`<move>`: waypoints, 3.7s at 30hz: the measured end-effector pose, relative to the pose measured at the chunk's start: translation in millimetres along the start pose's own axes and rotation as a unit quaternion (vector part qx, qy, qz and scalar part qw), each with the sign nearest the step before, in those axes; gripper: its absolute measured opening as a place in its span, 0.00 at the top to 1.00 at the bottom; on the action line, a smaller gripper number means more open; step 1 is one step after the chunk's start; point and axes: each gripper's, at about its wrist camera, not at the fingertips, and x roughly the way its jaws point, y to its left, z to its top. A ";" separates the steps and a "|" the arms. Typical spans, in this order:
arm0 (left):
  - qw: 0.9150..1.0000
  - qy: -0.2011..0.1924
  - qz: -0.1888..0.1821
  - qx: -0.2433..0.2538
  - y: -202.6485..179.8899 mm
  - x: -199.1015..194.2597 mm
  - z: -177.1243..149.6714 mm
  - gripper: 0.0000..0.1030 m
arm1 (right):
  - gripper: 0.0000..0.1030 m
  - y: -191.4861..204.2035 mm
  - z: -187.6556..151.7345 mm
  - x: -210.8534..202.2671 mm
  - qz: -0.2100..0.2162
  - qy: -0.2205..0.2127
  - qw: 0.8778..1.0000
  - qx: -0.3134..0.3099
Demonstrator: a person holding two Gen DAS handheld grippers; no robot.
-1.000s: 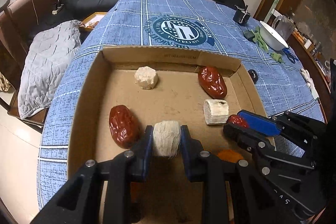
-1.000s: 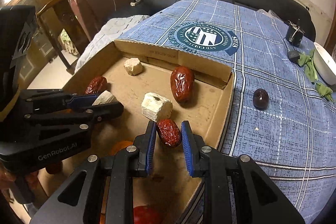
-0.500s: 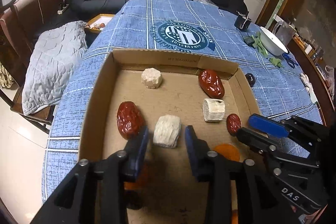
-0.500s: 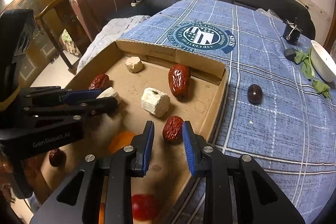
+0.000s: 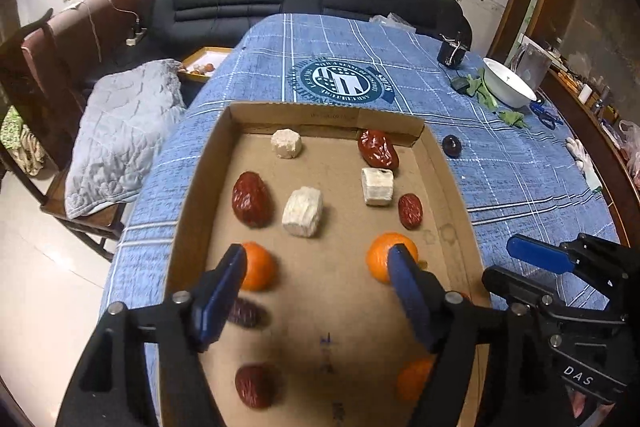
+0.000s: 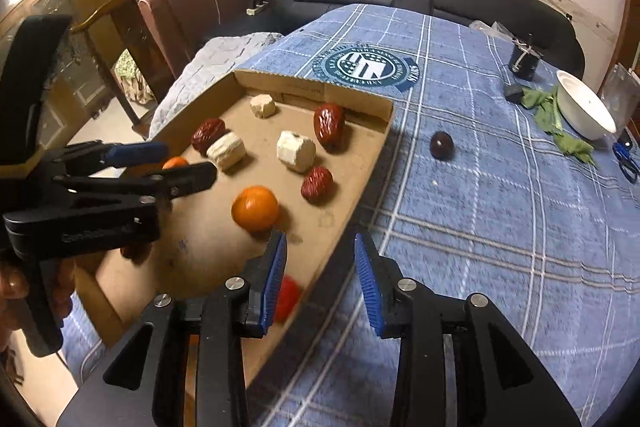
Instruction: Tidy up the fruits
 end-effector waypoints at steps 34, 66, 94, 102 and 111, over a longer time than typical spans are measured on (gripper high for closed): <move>0.990 -0.067 0.084 -0.094 -35.0 -106.5 -134.8 0.08 | 0.09 -2.1 -126.8 -94.7 -0.011 -0.007 1.000 0.026; 0.974 -0.097 0.128 -0.158 -21.6 -131.6 -179.5 0.01 | 0.00 27.9 -148.4 -128.7 -0.077 -0.061 0.995 0.013; 0.968 -0.135 0.189 -0.090 -65.8 -152.8 -159.7 0.00 | 0.00 23.1 -152.0 -123.0 -0.069 -0.056 0.996 0.014; 0.976 -0.133 0.132 -0.110 -61.4 -152.8 -157.0 0.00 | 0.00 17.5 -153.8 -123.2 -0.076 -0.054 0.995 0.022; 0.980 -0.149 0.070 -0.115 -62.2 -156.7 -156.1 0.00 | 0.00 17.3 -158.2 -124.1 -0.085 -0.051 0.995 0.020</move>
